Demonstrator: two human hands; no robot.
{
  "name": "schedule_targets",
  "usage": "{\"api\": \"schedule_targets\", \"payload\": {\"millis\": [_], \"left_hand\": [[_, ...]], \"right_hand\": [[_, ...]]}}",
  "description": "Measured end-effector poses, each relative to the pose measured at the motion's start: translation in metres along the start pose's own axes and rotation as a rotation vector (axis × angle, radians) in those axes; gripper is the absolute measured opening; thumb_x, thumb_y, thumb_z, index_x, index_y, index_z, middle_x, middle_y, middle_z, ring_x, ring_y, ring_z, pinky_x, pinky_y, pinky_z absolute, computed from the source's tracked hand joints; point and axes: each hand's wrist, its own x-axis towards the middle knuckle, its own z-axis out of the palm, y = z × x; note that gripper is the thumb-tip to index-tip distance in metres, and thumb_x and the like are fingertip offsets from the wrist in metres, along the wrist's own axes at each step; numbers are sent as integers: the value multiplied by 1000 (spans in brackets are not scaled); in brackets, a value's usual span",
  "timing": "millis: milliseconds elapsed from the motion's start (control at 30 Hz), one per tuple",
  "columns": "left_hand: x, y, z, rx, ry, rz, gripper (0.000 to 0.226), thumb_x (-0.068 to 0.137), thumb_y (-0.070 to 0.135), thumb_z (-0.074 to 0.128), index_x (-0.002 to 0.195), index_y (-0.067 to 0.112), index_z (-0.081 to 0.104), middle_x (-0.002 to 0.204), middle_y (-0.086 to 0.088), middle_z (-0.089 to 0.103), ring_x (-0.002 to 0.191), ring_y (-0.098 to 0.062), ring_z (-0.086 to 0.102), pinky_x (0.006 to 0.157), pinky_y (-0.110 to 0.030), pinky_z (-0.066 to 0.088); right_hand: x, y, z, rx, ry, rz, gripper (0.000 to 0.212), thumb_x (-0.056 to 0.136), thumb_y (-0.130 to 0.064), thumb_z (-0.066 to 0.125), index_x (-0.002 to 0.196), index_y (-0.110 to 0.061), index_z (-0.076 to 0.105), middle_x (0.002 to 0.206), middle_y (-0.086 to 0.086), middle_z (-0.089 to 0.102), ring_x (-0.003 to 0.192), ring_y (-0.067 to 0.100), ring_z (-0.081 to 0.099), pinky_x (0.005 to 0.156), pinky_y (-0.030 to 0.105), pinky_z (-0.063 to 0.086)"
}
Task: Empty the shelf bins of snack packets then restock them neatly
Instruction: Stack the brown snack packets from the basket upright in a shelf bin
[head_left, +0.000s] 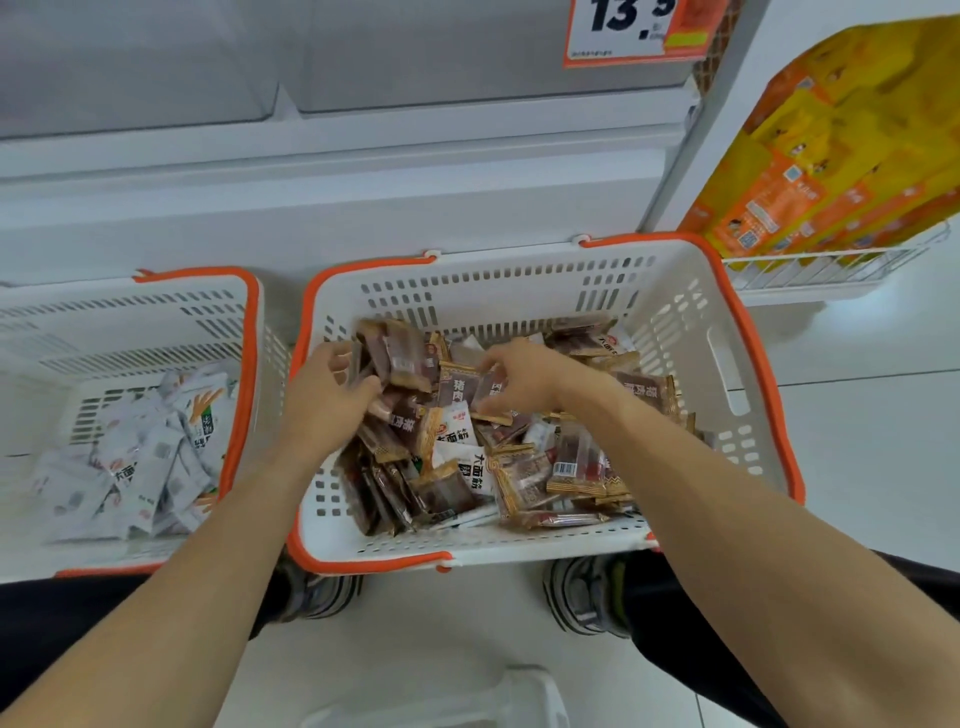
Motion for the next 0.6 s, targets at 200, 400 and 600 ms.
{"api": "schedule_targets", "payload": {"millis": [200,400,600], "left_hand": [[-21,-4,26,278,-60,322,31,89,19,72,119,19,65,121,2,59,118,-15,52,100,-24,35],[-33,-27,46,533,-551,487,62,92,41,64,148,22,45,153,3,45,143,-14,36,122,-37,21],[-31,-30,37,549,-542,370,49,91,46,63,134,23,57,120,2,66,108,-17,60,97,-39,50]], "right_hand": [[19,3,55,-206,-38,-70,110,63,-40,93,153,-17,35,151,6,43,137,30,40,113,44,39],[25,8,81,-324,-4,-149,136,54,-53,94,160,-23,14,157,4,32,144,34,25,118,59,23],[29,10,74,-355,9,-201,66,66,-38,92,117,-18,55,112,1,59,107,24,49,92,41,41]]}}
